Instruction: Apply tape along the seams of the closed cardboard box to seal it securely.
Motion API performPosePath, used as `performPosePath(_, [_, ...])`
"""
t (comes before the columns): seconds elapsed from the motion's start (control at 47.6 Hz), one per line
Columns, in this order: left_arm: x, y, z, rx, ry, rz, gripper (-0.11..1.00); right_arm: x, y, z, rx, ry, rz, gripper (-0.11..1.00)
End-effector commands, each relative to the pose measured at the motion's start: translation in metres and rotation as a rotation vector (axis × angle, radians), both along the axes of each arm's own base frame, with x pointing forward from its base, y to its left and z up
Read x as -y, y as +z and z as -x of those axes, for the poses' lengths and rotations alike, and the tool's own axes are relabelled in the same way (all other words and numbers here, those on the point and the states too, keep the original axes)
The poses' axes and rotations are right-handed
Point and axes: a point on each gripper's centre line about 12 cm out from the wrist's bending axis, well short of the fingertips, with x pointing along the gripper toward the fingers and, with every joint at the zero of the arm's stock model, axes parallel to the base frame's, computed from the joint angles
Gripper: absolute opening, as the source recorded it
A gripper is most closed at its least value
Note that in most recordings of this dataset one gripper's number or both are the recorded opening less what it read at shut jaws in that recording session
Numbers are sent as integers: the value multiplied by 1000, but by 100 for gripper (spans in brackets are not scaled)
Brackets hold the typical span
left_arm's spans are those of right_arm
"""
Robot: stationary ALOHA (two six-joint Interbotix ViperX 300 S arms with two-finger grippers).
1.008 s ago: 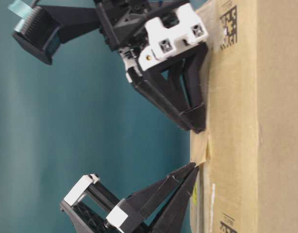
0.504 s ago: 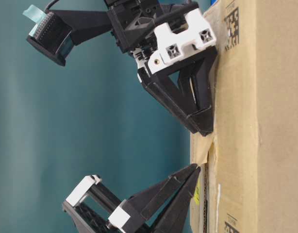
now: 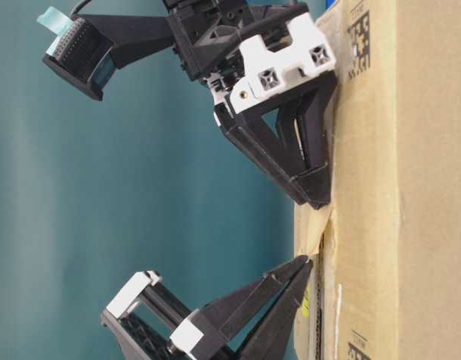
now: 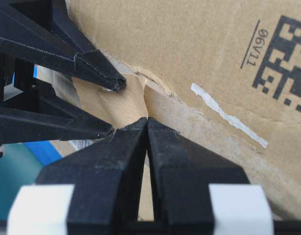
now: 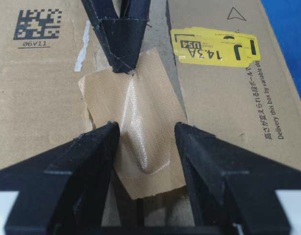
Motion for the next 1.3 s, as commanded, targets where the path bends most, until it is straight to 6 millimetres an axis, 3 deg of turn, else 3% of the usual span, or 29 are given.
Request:
performPosePath(0.0, [-4,9,-2,18,12,1,2,1,3,0,2,-4,-2,57])
performPosePath(0.189, [-4,11,-4,15,13,1,8,1,3,0,-1,-3,-2,57])
performPosePath(0.378, [-4,12,-6,17,13,1,55,1,3,0,-1,-2,-2,57])
performPosePath(0.441, [-4,12,-6,18,13,1,65,1,2,0,-3,-4,-3,57])
performPosePath(0.966, [-4,16,-8,-57,6,0,60,1,0,1,-19,-8,-11,57])
performPosePath(1.281, [-6,45,1,84,37,27,60,-2,0,3,-27,1,-12,57])
